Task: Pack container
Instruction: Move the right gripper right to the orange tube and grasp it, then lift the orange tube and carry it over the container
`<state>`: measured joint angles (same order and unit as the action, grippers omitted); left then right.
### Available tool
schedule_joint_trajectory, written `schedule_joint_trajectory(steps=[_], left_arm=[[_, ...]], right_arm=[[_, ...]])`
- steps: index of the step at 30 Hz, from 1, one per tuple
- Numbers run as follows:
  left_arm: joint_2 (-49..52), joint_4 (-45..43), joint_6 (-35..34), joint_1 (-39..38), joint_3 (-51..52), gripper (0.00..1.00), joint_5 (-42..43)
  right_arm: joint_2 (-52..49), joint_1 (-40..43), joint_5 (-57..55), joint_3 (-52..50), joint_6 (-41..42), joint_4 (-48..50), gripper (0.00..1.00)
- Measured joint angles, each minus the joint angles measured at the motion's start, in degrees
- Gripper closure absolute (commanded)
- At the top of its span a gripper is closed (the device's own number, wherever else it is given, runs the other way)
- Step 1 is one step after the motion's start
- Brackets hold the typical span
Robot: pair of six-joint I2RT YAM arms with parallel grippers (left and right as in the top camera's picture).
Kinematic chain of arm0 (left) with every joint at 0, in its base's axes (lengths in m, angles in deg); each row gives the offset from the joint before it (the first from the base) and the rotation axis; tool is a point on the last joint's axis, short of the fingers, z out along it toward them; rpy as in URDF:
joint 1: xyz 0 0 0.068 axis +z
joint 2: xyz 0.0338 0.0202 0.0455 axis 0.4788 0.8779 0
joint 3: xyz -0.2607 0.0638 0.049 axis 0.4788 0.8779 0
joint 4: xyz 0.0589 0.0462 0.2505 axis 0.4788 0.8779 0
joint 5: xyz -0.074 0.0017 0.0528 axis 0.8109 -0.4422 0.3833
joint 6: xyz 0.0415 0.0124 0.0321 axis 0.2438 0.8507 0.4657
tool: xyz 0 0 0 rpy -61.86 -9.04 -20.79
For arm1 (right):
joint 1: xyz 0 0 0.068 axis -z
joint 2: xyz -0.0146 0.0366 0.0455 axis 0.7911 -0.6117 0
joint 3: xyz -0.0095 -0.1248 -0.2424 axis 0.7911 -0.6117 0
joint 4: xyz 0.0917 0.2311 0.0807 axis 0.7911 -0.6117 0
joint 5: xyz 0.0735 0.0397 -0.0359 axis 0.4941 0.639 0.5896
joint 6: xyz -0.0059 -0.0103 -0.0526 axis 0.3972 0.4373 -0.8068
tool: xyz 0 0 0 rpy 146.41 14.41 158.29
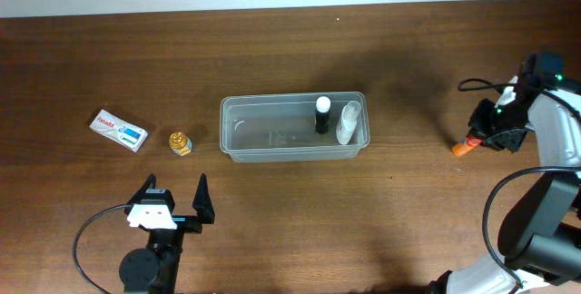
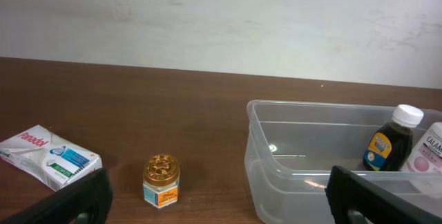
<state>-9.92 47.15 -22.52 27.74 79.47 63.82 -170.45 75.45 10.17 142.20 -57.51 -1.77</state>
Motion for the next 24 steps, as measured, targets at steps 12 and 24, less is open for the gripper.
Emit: schedule_joint_trajectory(steps=[12, 24], left_arm=[[0.0, -0.02, 0.0, 0.0, 0.0, 0.01, 0.0], [0.0, -0.02, 0.0, 0.0, 0.0, 0.01, 0.0]], right_arm=[[0.0, -0.98, -0.11, 0.0, 0.04, -0.22, 0.87], [0.0, -3.45, -1.01, 5.03, -1.03, -11.19, 0.87]])
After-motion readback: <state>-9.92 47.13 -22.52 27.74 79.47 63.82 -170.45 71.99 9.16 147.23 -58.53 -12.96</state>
